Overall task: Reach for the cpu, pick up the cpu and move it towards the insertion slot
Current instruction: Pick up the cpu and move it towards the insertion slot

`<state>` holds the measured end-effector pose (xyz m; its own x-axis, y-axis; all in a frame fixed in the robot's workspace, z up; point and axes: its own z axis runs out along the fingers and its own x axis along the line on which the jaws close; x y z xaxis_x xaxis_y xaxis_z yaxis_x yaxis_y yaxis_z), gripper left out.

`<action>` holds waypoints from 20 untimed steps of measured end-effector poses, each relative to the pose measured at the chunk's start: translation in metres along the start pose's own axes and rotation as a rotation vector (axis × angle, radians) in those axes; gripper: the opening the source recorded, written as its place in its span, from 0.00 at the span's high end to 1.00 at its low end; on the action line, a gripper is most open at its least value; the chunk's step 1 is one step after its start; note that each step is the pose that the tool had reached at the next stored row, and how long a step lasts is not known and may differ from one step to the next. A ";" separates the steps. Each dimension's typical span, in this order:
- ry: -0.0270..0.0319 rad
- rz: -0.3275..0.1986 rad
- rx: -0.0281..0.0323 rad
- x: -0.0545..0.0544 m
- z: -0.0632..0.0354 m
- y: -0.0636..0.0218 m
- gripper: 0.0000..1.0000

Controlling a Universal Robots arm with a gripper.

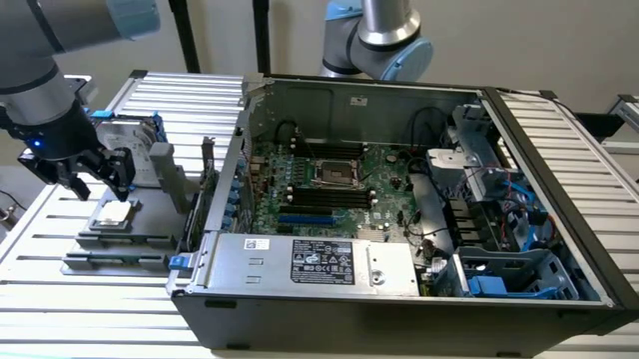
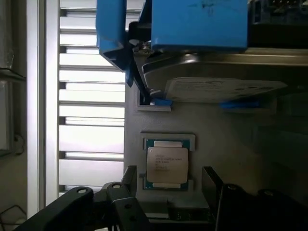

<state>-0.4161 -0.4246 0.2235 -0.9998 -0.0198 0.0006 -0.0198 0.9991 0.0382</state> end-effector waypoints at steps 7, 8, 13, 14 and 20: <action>-0.0001 0.000 0.0000 0.000 0.0128 -0.0005 0.35; -0.0001 0.000 0.0000 0.000 0.0146 -0.0006 0.35; 0.0000 0.000 0.0003 0.000 0.0237 -0.0009 0.35; 0.0001 0.000 0.0004 0.000 0.0255 -0.0010 0.35; 0.0001 0.000 0.0024 0.000 0.0288 -0.0011 0.35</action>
<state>-0.4156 -0.4246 0.1947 -0.9998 -0.0195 0.0008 -0.0194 0.9992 0.0358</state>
